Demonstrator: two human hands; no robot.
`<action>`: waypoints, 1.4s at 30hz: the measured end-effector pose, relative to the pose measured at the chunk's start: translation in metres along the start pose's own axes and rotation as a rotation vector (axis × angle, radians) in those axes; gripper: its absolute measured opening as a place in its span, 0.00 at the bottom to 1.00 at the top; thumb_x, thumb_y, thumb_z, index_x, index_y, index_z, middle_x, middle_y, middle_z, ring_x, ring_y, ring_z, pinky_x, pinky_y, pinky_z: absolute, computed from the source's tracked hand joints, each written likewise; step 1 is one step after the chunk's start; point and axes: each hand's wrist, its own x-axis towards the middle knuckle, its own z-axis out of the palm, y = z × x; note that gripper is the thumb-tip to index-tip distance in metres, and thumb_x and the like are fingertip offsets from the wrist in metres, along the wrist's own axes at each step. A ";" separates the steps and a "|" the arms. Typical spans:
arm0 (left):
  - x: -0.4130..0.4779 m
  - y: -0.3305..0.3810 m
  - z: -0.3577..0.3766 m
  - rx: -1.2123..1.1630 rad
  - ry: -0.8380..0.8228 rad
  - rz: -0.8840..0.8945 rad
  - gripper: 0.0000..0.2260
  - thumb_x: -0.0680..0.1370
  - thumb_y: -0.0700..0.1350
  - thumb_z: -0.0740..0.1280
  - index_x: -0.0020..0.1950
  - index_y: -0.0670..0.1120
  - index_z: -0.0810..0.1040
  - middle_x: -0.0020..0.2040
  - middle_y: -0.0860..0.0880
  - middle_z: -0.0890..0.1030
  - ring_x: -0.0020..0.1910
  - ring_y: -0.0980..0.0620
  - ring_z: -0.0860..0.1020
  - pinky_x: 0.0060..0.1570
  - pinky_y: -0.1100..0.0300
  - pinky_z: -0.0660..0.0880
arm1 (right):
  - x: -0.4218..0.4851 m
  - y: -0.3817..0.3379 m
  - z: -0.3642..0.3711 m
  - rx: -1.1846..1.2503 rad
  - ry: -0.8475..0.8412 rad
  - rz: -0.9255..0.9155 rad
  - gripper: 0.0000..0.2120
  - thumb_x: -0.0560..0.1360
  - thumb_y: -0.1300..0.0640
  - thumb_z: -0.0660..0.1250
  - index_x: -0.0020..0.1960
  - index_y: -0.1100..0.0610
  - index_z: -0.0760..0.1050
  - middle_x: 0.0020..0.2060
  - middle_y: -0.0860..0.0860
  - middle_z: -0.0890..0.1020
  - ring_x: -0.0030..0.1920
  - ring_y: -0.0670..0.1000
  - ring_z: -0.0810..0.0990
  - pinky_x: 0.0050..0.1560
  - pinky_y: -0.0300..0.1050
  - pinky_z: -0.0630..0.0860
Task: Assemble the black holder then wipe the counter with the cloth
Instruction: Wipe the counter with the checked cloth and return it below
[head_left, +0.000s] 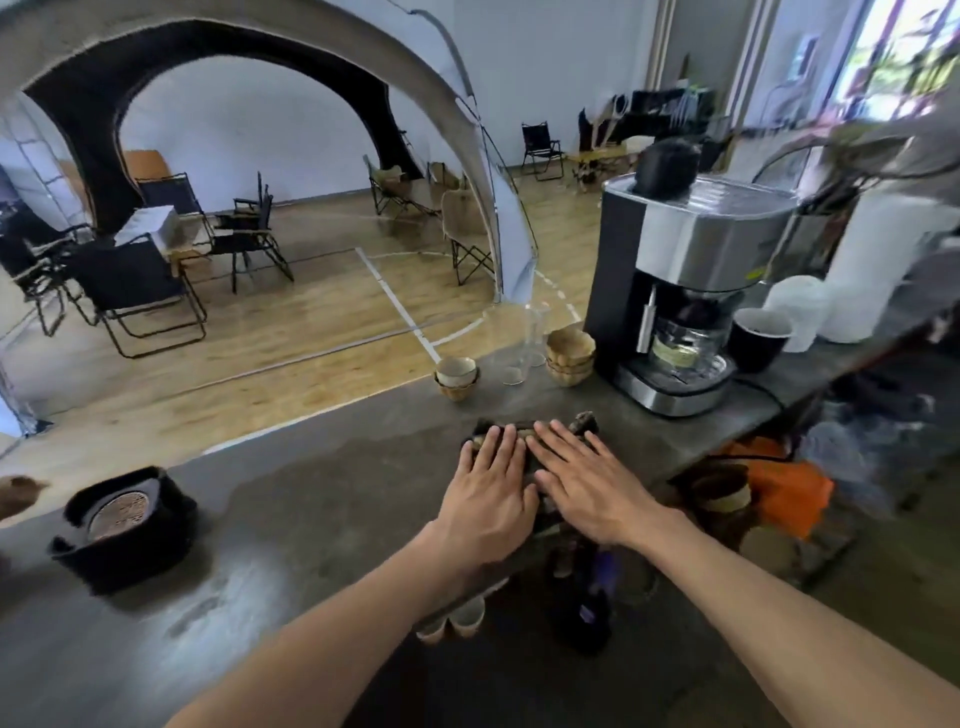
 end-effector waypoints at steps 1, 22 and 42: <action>0.016 0.012 0.001 0.006 -0.003 0.033 0.36 0.75 0.59 0.35 0.80 0.43 0.46 0.81 0.46 0.44 0.79 0.47 0.41 0.77 0.46 0.41 | -0.003 0.018 -0.002 0.001 0.010 0.039 0.26 0.83 0.45 0.44 0.80 0.48 0.47 0.79 0.44 0.45 0.78 0.44 0.38 0.77 0.50 0.40; -0.064 -0.087 -0.019 -0.017 0.014 -0.093 0.30 0.82 0.58 0.44 0.80 0.43 0.47 0.81 0.46 0.44 0.79 0.51 0.40 0.77 0.52 0.40 | 0.033 -0.089 0.015 0.110 -0.031 0.036 0.31 0.83 0.44 0.45 0.79 0.58 0.42 0.78 0.56 0.38 0.77 0.51 0.33 0.76 0.46 0.36; -0.227 -0.176 -0.032 0.022 0.062 -0.340 0.30 0.82 0.58 0.46 0.79 0.43 0.51 0.80 0.44 0.52 0.79 0.48 0.48 0.77 0.51 0.45 | 0.045 -0.253 0.053 0.106 -0.042 -0.284 0.31 0.80 0.40 0.46 0.79 0.52 0.52 0.79 0.55 0.50 0.79 0.52 0.44 0.78 0.55 0.47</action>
